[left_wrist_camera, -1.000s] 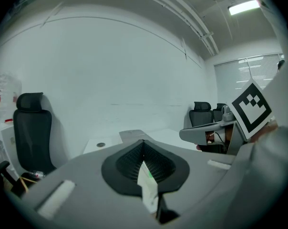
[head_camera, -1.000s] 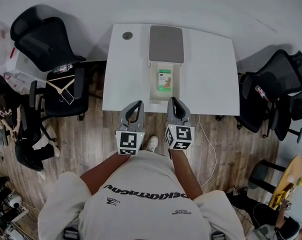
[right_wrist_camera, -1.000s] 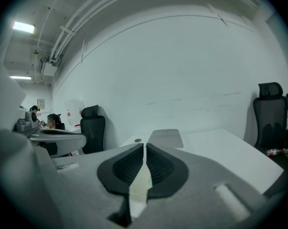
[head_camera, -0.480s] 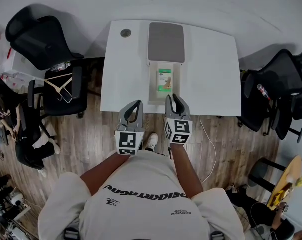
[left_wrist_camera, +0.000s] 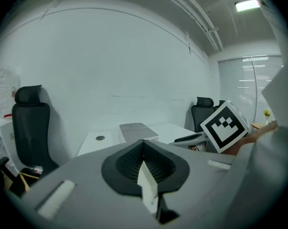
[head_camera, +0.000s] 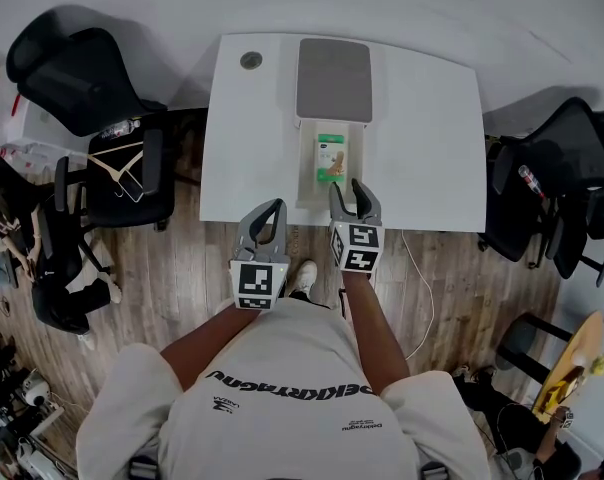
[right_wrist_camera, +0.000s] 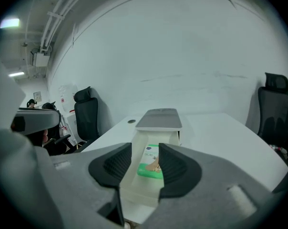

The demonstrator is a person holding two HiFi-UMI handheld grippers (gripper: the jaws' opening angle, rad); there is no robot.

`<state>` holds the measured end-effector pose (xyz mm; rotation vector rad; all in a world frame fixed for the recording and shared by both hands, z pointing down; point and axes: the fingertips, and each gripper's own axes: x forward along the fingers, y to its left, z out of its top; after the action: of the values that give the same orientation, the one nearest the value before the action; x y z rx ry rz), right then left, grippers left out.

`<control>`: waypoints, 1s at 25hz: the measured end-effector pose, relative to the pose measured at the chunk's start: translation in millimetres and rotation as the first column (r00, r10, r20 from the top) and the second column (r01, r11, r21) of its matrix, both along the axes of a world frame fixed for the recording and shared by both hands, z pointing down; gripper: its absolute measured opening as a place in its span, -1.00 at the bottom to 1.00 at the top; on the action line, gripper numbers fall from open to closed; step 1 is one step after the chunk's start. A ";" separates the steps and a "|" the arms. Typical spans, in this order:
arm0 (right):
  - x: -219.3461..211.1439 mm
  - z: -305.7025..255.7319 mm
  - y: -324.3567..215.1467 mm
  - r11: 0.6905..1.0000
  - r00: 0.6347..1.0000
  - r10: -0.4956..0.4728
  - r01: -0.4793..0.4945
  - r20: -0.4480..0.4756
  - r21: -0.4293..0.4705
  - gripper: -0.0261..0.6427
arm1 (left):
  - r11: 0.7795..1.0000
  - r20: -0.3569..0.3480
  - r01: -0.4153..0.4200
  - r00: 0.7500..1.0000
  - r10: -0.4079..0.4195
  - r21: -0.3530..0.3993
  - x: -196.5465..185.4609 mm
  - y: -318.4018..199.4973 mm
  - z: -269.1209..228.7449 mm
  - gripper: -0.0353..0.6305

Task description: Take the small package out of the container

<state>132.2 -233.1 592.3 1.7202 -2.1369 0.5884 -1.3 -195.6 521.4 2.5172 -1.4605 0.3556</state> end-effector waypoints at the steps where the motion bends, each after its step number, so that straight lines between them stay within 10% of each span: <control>1: 0.8 2.4 -0.8 1.000 1.000 -0.001 0.001 -0.001 -0.006 -0.42 | 1.000 0.001 0.000 1.000 0.000 -0.001 1.0 -0.1 0.5 -0.90; 25: -8.3 59.7 -33.3 0.982 1.000 -0.010 0.006 -0.018 -0.190 -0.07 | 0.999 0.004 0.028 1.000 -0.027 -0.041 -4.0 -4.5 14.7 -0.90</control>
<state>123.9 -266.4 652.1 1.6066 -2.0019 0.7449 -5.3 -200.1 536.1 2.4636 -1.4725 0.3814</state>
